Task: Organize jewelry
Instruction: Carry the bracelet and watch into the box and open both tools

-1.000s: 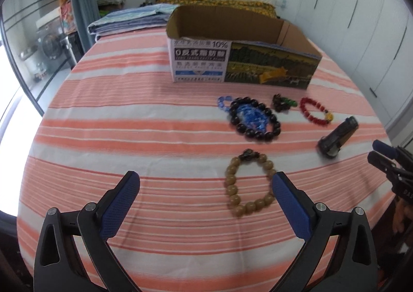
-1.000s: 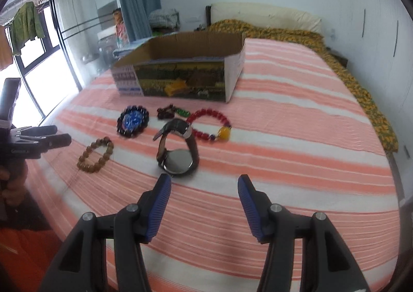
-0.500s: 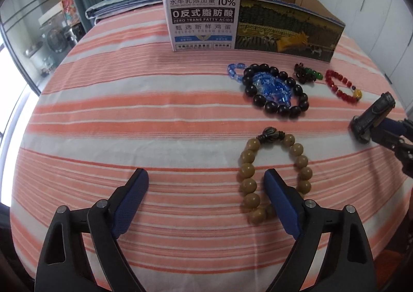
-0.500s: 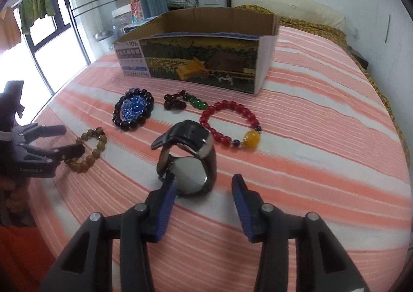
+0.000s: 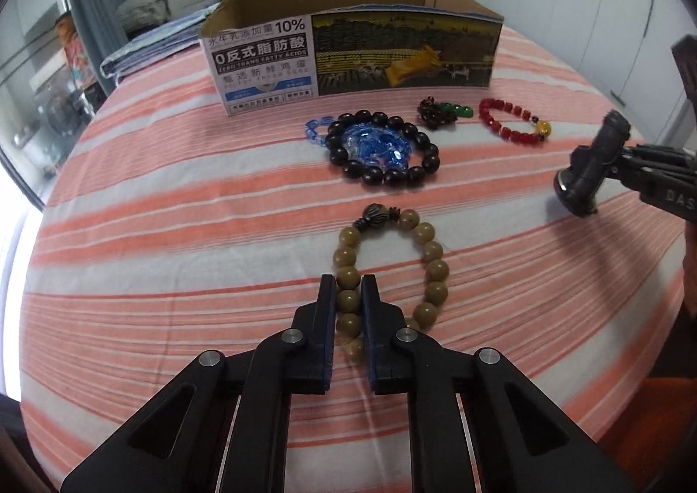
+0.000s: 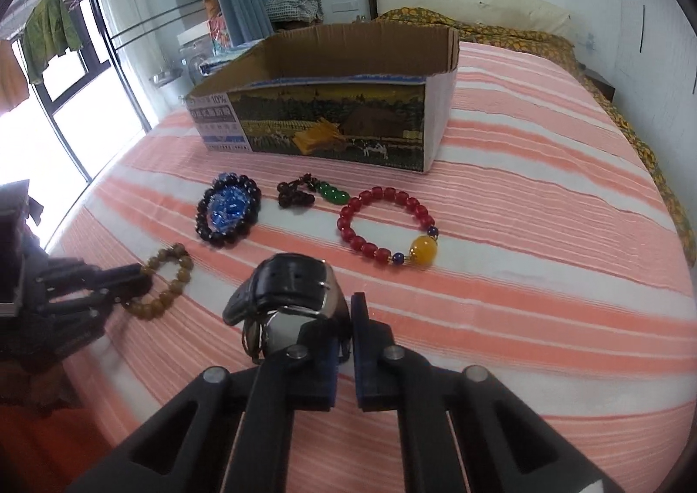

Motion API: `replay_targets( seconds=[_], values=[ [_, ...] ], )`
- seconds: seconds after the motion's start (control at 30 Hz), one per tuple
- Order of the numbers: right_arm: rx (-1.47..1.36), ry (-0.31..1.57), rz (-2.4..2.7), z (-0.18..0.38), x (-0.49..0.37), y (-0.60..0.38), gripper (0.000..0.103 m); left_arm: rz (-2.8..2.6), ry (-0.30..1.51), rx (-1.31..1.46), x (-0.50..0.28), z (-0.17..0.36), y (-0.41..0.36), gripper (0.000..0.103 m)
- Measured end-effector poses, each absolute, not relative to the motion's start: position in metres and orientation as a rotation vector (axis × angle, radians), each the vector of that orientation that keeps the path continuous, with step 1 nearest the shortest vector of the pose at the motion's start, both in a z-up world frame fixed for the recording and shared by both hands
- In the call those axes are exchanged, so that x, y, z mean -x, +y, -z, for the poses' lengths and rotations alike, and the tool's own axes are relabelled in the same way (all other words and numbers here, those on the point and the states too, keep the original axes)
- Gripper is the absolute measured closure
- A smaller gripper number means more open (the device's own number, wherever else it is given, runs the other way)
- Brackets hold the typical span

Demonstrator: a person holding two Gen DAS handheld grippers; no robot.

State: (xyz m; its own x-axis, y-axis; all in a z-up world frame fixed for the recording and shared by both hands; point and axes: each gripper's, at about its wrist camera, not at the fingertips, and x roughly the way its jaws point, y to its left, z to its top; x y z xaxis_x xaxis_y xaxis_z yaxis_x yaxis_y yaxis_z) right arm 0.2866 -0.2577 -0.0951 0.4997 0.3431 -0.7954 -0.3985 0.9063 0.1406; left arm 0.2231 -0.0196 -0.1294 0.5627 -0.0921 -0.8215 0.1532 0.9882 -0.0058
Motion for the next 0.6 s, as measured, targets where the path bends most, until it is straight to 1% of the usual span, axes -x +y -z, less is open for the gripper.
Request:
replay_targets(
  seconds=[0.13,0.23,0.6],
  values=[
    [0.059,0.943,-0.444,0.078,-0.281,-0.264,0.098,0.137,0.952,0.004,-0.222,0.119,-0.009,0.094],
    [0.041,0.938,-0.435,0.065,-0.279,-0.269,0.098,0.135,0.925,0.052,-0.22,0.102,-0.001,0.094],
    [0.006,0.911,-0.407,0.016,-0.293,-0.264,0.098,0.148,0.816,0.175,-0.221,0.021,0.027,0.094]
  ],
)
